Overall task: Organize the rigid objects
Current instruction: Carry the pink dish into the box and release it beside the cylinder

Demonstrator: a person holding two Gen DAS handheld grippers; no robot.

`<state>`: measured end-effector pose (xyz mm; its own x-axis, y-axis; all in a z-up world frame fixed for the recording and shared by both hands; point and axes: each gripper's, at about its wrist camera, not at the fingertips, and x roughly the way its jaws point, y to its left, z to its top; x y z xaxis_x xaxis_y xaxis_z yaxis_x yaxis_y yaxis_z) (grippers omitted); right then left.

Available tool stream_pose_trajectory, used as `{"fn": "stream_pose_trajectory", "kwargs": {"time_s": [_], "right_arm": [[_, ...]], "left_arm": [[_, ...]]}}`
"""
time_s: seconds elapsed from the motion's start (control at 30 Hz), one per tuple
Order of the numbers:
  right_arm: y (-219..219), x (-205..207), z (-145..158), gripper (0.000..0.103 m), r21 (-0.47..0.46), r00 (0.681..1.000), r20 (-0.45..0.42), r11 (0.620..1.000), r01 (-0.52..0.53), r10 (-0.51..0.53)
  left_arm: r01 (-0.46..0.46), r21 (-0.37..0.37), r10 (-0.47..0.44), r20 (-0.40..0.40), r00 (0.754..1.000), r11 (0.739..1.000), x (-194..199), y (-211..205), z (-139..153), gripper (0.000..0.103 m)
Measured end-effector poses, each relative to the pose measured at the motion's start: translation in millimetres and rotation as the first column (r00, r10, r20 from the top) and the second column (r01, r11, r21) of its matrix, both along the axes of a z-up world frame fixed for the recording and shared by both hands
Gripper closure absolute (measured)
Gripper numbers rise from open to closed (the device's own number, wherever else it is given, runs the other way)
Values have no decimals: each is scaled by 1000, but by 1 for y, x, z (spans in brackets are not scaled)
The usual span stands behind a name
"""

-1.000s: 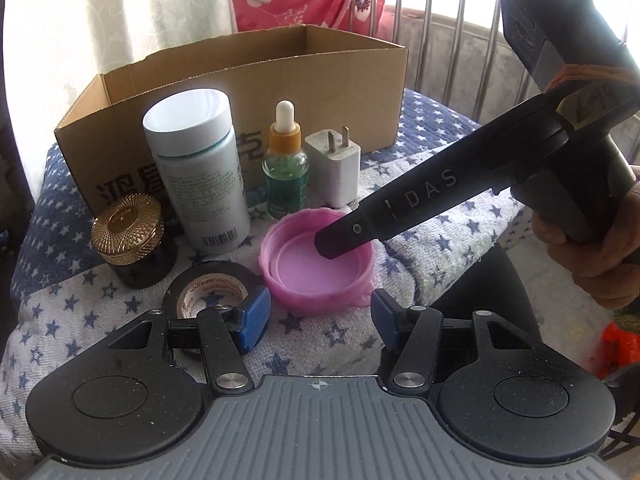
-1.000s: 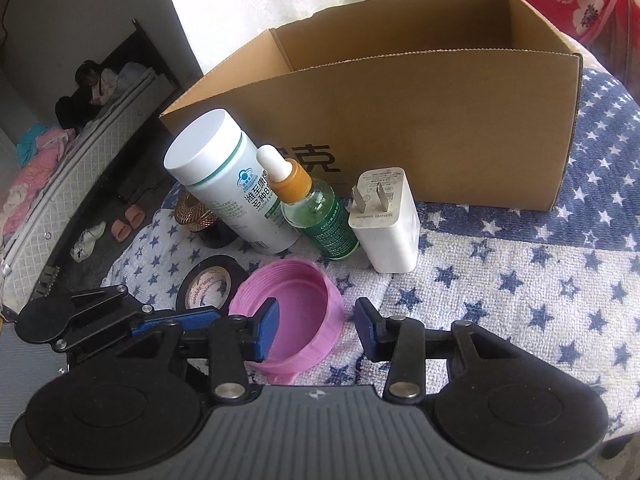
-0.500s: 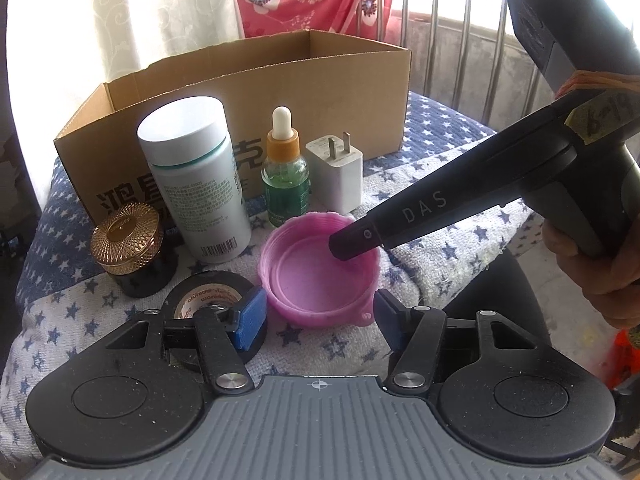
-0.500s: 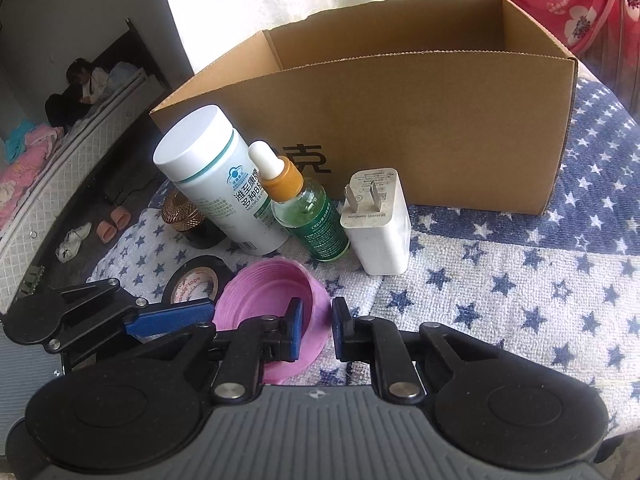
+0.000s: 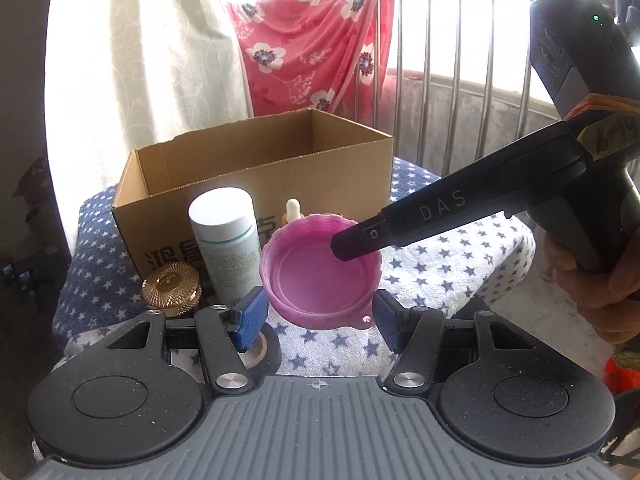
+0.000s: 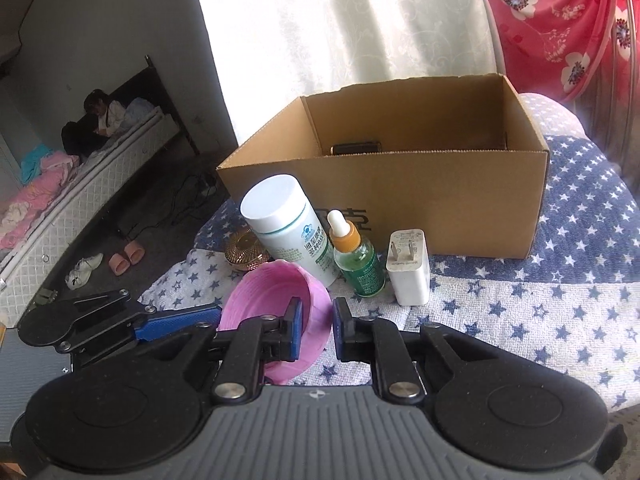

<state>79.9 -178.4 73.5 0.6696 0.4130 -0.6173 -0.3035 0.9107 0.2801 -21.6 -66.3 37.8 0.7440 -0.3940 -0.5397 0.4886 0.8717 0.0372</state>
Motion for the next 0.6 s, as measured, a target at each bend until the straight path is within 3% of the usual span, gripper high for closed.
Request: {"fn": "stream_pose_trajectory", "kwargs": {"time_s": [0.17, 0.33, 0.43, 0.6], "right_arm": [[13, 15, 44, 86, -40, 993, 117, 999, -21, 26], [21, 68, 73, 86, -67, 989, 132, 996, -54, 63], [22, 116, 75, 86, -50, 995, 63, 996, -70, 73], [18, 211, 41, 86, 30, 978, -180, 995, -99, 103]], "left_arm": [[-17, -49, 21, 90, 996, 999, 15, 12, 33, 46], [-37, -94, 45, 82, 996, 995, 62, 25, 59, 46], [-50, -115, 51, 11, 999, 992, 103, 34, 66, 46], [-85, -133, 71, -105, 992, 987, 174, 44, 65, 47]]}}
